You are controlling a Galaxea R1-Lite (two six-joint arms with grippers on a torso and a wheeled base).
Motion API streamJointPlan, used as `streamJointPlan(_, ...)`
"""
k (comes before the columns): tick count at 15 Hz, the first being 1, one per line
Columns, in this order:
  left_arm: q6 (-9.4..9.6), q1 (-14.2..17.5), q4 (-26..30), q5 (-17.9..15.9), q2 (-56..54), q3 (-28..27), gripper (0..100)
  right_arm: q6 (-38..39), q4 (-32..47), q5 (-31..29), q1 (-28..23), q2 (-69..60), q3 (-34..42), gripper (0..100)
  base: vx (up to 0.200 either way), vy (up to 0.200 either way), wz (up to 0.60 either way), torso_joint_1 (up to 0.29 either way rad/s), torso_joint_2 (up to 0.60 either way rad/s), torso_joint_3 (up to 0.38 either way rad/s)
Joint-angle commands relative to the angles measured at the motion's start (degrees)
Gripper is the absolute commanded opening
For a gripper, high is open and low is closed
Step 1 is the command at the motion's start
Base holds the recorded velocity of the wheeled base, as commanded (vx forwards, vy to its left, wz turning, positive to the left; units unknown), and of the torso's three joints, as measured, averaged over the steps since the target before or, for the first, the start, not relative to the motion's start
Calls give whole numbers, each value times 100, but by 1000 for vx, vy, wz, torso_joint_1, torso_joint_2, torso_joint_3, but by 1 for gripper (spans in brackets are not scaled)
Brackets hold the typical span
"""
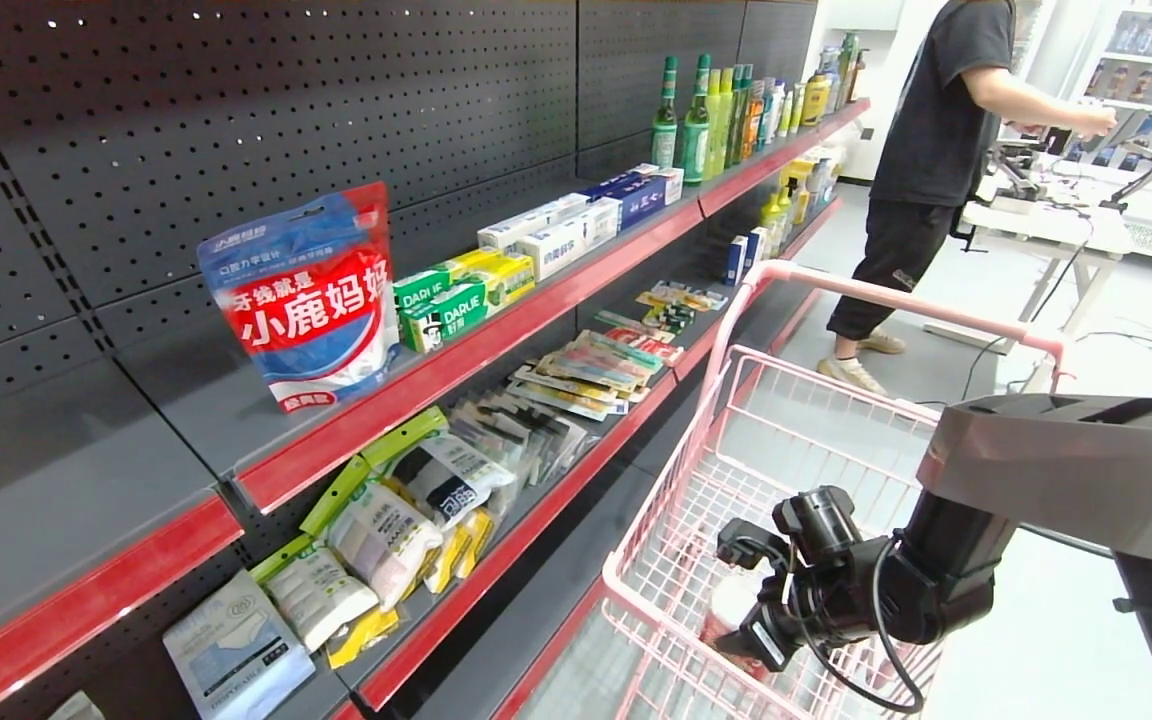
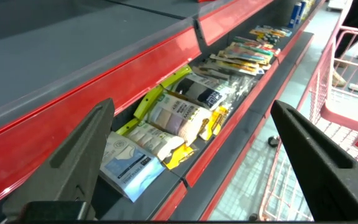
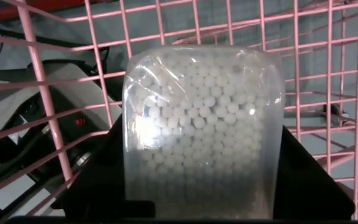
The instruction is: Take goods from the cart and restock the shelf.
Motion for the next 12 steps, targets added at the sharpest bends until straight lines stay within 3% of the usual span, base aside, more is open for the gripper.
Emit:
streamJointPlan(1, 3, 1, -1, 0, 5, 1, 100, 12, -1, 25, -12, -32, 24, 0, 0, 0, 0, 0, 0, 0)
streamJointPlan(4, -6, 1, -1, 0, 5, 1, 100, 337, 8, -45, -100, -585, 76, 0, 0, 0, 0, 0, 0, 0)
streamJointPlan(12, -6, 1, -1, 0, 5, 1, 100, 1180, 122, -1126, -460, -2475, 410, 0, 0, 0, 0, 0, 0, 0)
